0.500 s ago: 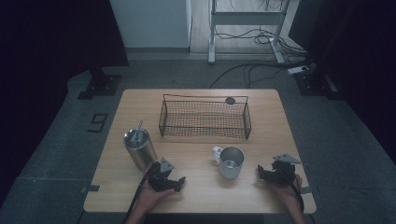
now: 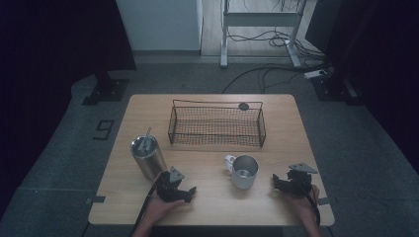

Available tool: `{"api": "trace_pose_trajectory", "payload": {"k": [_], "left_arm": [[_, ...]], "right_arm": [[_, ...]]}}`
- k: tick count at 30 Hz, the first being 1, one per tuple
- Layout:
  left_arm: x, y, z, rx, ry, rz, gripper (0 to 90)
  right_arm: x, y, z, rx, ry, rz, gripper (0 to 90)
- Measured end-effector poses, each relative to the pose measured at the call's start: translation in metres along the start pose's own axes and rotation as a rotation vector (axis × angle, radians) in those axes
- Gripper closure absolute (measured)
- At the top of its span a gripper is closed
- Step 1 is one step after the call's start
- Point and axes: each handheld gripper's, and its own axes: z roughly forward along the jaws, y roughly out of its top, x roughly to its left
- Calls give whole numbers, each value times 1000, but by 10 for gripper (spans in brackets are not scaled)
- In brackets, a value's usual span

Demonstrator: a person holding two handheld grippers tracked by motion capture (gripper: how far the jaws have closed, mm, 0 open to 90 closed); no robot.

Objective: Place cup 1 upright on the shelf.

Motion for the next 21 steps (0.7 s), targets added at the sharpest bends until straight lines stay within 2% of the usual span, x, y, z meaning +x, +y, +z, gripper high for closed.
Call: {"api": "trace_pose_trajectory", "payload": {"k": [5, 6, 7, 8, 13, 14, 21], "left_arm": [[-1, -1, -2, -11, 14, 2, 144], [-1, 0, -7, -38, 29, 1, 149], [-1, 0, -7, -38, 29, 1, 150], [-1, 3, -12, -63, 6, -10, 150], [-1, 5, -23, -92, -13, -8, 150], [1, 6, -31, -113, -25, -19, 150], [7, 9, -47, -153, -33, -28, 147]], "right_arm": [[-1, 1, 1, 1, 12, -6, 141], [-1, 2, 2, 2, 15, -9, 141], [-1, 2, 2, 2, 15, -9, 141], [-2, 2, 2, 2, 16, -11, 141], [-2, 2, 2, 2, 16, -11, 141], [-2, 2, 2, 2, 16, -11, 142], [-1, 2, 2, 1, 24, -19, 144]]}}
